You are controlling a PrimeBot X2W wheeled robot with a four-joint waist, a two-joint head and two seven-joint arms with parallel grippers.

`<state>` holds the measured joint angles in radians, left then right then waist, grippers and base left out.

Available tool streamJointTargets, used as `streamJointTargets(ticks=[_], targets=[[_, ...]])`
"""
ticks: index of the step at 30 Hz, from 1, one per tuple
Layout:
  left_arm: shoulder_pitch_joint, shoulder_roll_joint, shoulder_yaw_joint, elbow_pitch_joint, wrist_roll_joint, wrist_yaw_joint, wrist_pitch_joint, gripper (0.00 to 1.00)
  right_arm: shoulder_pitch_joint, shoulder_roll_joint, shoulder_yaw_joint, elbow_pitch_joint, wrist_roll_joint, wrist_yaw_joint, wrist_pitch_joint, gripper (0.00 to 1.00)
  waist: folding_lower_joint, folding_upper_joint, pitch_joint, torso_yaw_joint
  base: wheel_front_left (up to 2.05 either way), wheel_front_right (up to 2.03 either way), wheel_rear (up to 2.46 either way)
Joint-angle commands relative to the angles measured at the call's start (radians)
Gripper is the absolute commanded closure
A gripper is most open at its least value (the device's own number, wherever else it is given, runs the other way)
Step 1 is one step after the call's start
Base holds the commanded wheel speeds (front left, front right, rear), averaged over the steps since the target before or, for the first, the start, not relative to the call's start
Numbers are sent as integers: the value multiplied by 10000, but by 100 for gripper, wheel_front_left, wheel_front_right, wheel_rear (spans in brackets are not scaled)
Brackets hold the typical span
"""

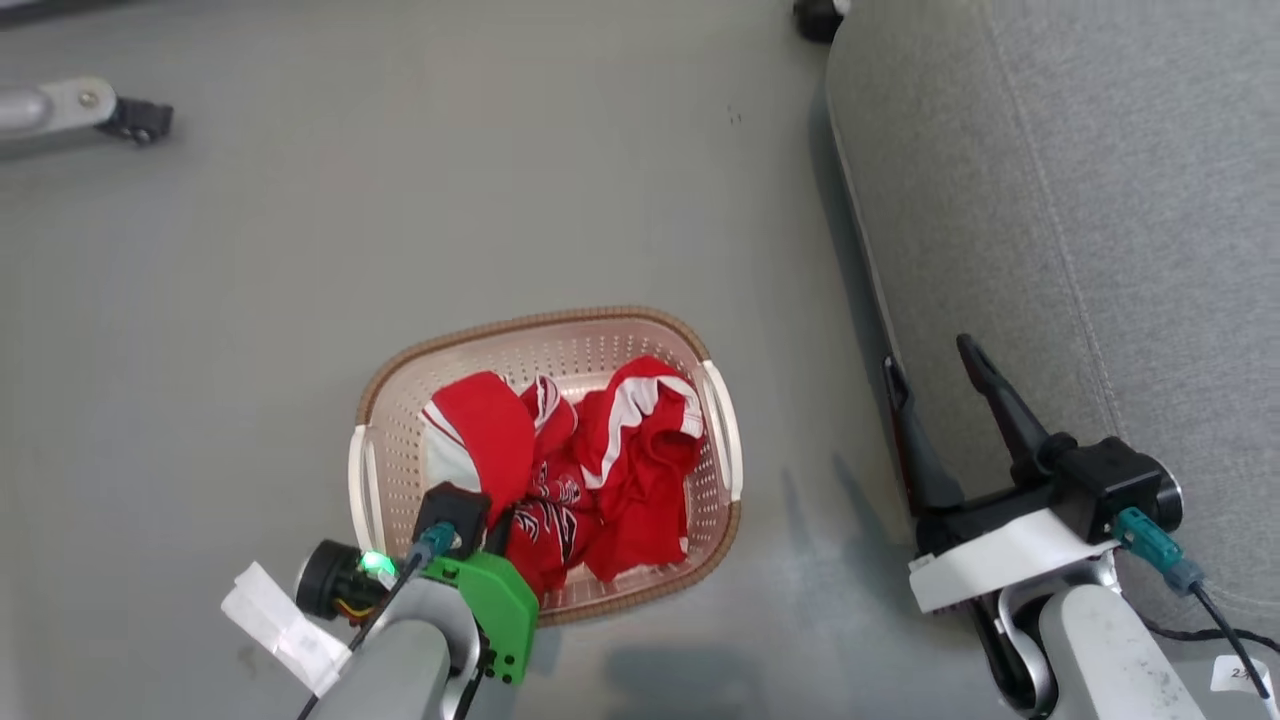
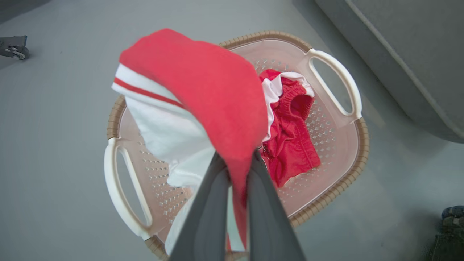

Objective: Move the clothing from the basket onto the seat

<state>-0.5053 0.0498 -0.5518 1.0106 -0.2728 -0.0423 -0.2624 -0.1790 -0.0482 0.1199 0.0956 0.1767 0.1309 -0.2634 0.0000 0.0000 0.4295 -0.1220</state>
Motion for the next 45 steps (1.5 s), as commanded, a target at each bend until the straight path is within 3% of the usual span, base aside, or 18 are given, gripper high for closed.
streamJointTargets(ticks=[1,11,19,34,45], targets=[[402,16,-86,-122,-205,-114,-35,100,239,-41,81,94,71,-3,-21,0,0,0,-1778,61,0,0,0],[1422,16,-152,-1396,-703,110,-36,100,1078,-36,602,630,215,-3,-21,0,0,0,-3169,2,0,0,0],[2211,17,264,-3291,-456,263,-37,100,1631,-38,994,889,217,-3,-22,0,0,0,-4028,-92,0,0,0],[2081,19,284,-6135,398,513,-37,100,1909,-38,1181,958,256,-3,-21,0,0,0,-4502,-214,0,0,0],[1478,18,-498,-7268,285,675,87,100,1575,-36,1653,670,245,-3,-22,0,0,0,-4306,-202,0,0,0]])
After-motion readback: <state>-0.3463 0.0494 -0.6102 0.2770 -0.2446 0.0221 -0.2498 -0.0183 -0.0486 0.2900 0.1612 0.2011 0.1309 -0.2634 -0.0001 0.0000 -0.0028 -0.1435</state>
